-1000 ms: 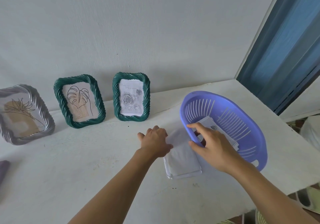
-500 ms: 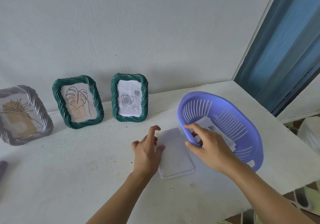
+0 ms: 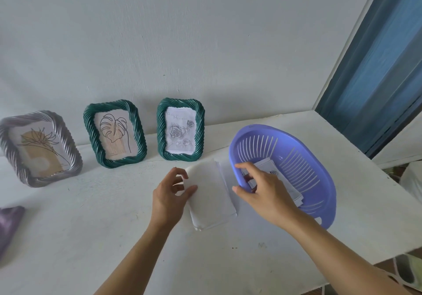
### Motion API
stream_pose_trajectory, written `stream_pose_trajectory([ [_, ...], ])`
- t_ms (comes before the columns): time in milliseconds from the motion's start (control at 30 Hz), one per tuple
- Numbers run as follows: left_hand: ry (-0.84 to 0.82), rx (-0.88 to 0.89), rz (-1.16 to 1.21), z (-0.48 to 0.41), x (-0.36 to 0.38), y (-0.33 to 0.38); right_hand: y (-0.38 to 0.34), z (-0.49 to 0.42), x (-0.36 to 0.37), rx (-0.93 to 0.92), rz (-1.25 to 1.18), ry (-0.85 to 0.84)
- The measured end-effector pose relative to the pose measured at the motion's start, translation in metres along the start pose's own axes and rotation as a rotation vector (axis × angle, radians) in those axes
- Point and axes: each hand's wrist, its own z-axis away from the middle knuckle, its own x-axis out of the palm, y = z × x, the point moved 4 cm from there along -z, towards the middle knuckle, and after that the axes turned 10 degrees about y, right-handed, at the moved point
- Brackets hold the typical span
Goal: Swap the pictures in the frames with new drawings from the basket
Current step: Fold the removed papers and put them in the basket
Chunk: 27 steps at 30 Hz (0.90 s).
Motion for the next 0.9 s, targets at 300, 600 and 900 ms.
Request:
stream_pose_trajectory([
  [300, -0.049, -0.180, 0.126, -0.004, -0.052, 0.009, -0.029, 0.003, 0.019, -0.031, 0.069, 0.019],
  [600, -0.105, -0.075, 0.236, 0.005, -0.098, 0.080, -0.085, -0.009, 0.022, 0.053, -0.548, -0.082],
  [900, -0.060, -0.035, 0.213, 0.004, -0.112, 0.094, -0.104, -0.006, 0.026, 0.349, -1.048, -0.312],
])
